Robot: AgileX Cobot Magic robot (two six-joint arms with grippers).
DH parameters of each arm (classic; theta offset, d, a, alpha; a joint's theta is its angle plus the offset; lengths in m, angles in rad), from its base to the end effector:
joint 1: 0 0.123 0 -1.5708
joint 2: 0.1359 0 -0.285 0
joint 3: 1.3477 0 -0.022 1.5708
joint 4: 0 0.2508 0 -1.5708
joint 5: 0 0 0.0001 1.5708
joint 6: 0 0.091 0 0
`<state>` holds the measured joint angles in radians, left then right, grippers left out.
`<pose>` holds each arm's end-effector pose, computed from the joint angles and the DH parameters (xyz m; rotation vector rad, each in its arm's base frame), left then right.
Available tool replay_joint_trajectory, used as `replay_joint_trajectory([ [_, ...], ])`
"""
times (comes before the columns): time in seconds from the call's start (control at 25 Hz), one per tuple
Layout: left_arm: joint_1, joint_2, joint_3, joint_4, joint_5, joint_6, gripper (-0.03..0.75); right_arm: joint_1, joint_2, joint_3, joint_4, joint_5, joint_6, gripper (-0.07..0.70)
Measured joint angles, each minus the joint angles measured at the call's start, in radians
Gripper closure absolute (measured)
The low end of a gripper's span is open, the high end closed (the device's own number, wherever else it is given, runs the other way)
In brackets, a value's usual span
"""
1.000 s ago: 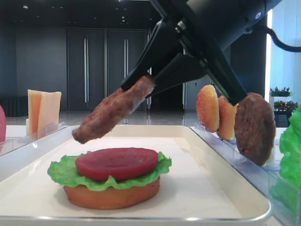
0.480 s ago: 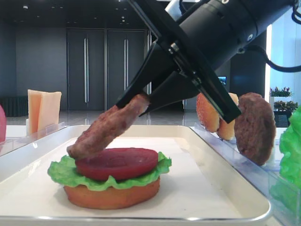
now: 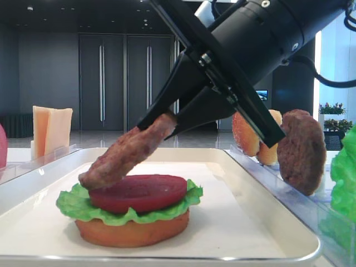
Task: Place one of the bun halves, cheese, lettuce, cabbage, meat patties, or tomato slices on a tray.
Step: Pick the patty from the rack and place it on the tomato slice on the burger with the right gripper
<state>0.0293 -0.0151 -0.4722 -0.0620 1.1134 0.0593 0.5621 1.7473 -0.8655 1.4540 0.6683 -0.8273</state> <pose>-0.0062 -0.0052 0.2654 0.0360 2.1078 -0.0220 0.2445 0.2203 0.1751 -0.2797 2.6411 1.2731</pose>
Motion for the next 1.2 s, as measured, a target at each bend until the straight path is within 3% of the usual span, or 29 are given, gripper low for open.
replay_joint_trajectory([
  [0.2,0.0,0.0,0.0,0.0,0.0,0.0,0.451,0.0,0.0,0.0,-0.002,0.0,0.0,0.461],
  [0.4,0.0,0.0,0.0,0.0,0.0,0.0,0.451,0.0,0.0,0.0,-0.03,-0.001,0.005,0.328],
  [0.72,0.0,0.0,0.0,0.0,0.0,0.0,0.451,0.0,0.0,-0.003,-0.126,-0.015,0.105,0.155],
  [1.04,0.0,0.0,0.0,0.0,0.0,0.0,0.451,0.0,0.0,-0.059,-0.333,-0.014,0.312,0.135],
  [1.2,0.0,0.0,0.0,0.0,0.0,0.0,0.451,0.0,-0.004,-0.061,-0.394,-0.014,0.369,0.134],
])
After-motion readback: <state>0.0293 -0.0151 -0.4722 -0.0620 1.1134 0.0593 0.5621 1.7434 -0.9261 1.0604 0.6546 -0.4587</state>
